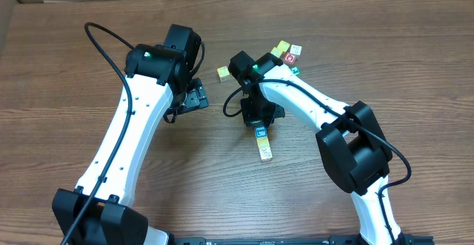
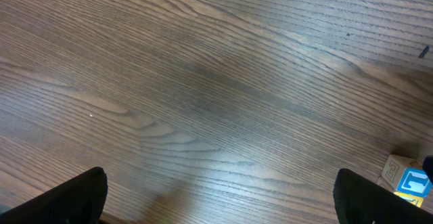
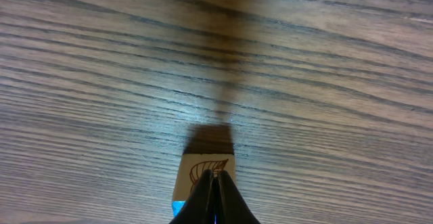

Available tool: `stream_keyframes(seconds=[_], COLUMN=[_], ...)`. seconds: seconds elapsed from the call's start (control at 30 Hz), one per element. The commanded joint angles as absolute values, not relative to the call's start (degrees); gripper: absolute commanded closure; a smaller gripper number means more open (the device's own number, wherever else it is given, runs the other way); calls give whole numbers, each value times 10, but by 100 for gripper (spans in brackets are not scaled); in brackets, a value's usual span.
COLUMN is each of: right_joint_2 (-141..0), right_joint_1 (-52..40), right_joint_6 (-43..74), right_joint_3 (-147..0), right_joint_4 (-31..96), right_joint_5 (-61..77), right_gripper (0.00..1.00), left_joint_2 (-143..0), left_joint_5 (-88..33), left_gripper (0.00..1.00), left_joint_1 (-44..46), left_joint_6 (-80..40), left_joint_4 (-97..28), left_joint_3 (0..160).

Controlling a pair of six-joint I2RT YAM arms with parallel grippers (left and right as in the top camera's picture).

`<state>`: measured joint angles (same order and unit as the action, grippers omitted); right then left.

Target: Flip 3 blocks

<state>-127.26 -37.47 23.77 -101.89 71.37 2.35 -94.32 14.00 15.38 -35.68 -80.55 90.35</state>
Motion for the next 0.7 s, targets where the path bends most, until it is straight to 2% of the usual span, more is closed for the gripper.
stream_keyframes(seconds=[0.0,0.2,0.43,0.67], right_joint_2=[-1279,-1279,-1248,-1235], right_joint_1=[-369,-356,-309,-247], right_joint_6=[241,240,240,216], right_joint_3=[-1018,-1025,-1100,-1102], right_joint_4=[711,693,746,812], right_joint_5=[31,31,31,31], right_gripper=[96,96,96,96], left_joint_2=[-948,-948,-948,-948], left_joint_5=[150,150,150,150], left_gripper=[1,0,0,1], left_joint_1=[157,157,157,157], left_joint_6=[-364,-364,-364,-364], left_joint_4=[-805,-805,-805,-805], left_joint_3=[901,901,901,901])
